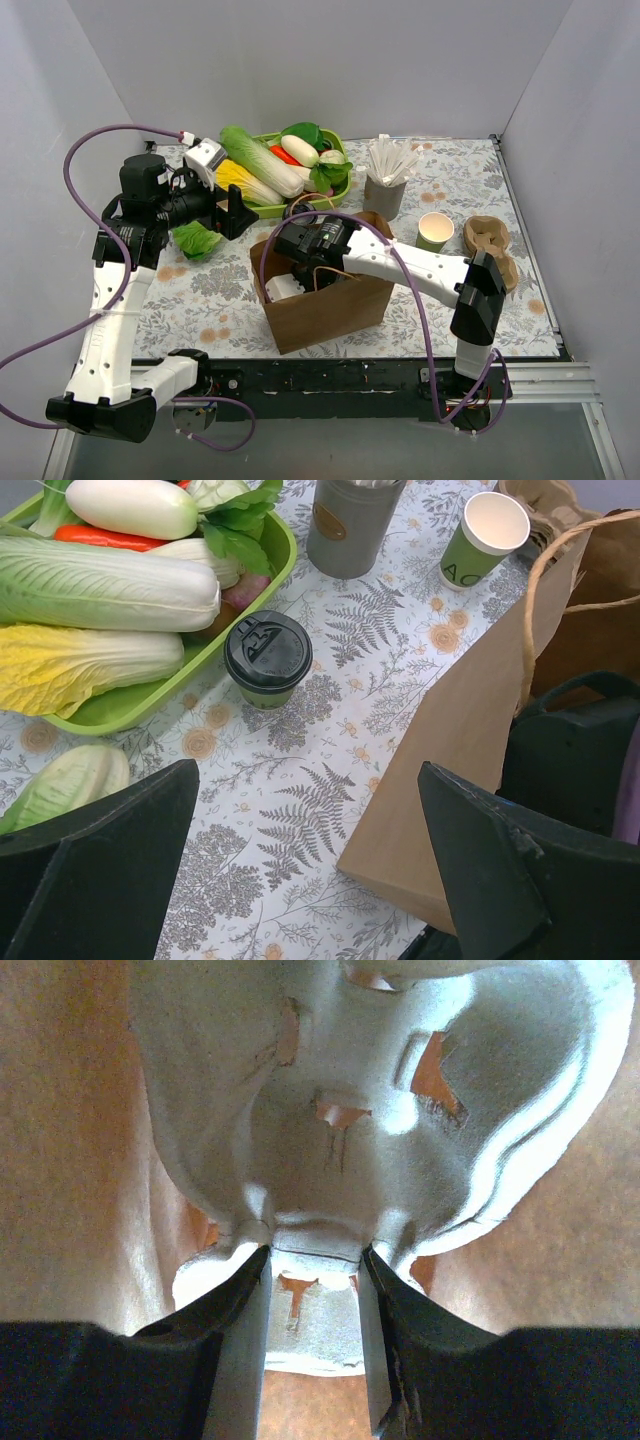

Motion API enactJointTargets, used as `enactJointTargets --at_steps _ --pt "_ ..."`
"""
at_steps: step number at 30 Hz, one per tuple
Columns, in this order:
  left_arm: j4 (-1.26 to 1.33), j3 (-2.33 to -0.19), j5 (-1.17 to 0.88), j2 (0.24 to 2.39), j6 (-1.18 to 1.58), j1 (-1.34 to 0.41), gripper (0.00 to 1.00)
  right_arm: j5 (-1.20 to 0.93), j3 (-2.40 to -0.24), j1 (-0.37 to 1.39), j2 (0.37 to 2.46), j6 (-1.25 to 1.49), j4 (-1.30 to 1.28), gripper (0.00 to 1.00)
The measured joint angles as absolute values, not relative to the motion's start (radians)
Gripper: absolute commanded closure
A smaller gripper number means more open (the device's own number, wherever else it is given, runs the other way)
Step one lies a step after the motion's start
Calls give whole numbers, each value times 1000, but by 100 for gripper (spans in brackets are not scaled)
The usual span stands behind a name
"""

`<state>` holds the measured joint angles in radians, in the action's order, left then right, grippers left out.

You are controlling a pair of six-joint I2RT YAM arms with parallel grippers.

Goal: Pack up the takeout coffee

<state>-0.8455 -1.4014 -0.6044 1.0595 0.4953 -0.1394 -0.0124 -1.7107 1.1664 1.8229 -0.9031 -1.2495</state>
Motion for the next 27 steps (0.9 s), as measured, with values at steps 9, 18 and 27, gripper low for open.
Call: enactJointTargets --at_steps 9,18,27 --pt "-852 -1401 -602 1064 495 -139 7 -89 -1651 1151 1819 -950 -1198 99" --pt "-861 -1401 -602 1076 495 -139 6 -85 -1629 1149 1821 -948 -1199 83" --pt "-868 -1402 -601 1076 494 -139 6 -53 -1623 1150 1821 -936 -1204 60"
